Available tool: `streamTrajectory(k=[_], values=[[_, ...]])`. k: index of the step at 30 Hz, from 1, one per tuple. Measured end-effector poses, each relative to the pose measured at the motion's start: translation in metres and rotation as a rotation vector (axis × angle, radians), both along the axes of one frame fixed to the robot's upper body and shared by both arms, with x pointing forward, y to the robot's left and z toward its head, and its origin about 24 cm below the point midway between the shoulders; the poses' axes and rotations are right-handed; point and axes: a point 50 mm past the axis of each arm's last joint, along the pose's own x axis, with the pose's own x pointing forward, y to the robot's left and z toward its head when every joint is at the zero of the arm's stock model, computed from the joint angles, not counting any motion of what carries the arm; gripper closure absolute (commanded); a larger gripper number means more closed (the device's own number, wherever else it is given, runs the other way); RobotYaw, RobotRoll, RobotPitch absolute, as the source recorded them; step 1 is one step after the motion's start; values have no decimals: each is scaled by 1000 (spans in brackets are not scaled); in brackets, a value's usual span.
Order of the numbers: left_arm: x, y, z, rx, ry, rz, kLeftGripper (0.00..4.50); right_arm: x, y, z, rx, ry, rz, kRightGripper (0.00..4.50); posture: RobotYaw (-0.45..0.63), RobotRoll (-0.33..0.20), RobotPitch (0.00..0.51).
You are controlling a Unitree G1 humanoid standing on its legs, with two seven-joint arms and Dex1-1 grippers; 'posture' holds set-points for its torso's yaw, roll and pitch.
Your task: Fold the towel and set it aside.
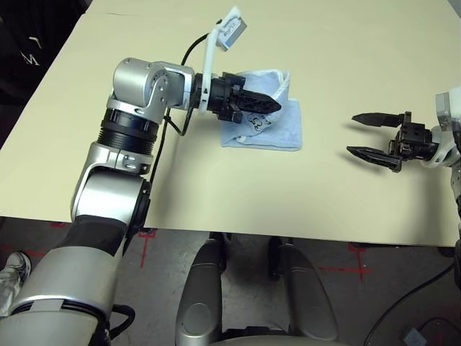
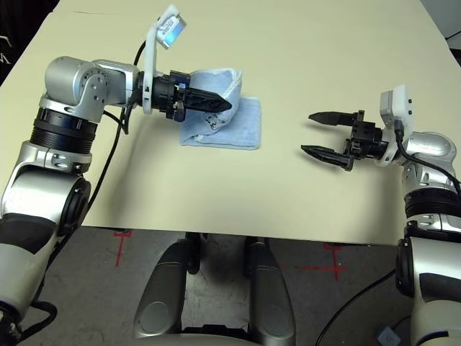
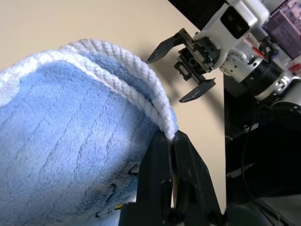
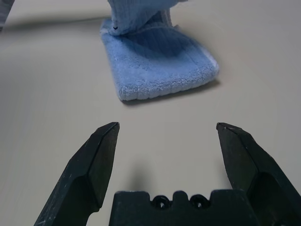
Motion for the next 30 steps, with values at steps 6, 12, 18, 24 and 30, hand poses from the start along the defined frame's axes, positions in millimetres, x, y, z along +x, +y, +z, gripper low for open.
streamTrajectory(k=[6, 12, 18, 24, 30], values=[[-4, -5, -5, 30, 29, -52, 4470, 4, 14, 14, -10, -34, 25, 0, 62, 0, 315], [-8, -3, -1, 55, 56, -119, 4470, 2, 24, 18, -21, -30, 35, 0, 61, 0, 309], [-5, 8, 11, 113, 43, -153, 4470, 0, 29, 22, -25, -29, 42, 0, 62, 0, 307], [2, -12, -2, 106, 51, -143, 4470, -2, 30, 23, -21, -21, 43, 0, 55, 0, 304], [6, -29, -8, 85, 20, -107, 4470, -3, 26, 25, -30, -14, 24, 0, 46, 0, 304]])
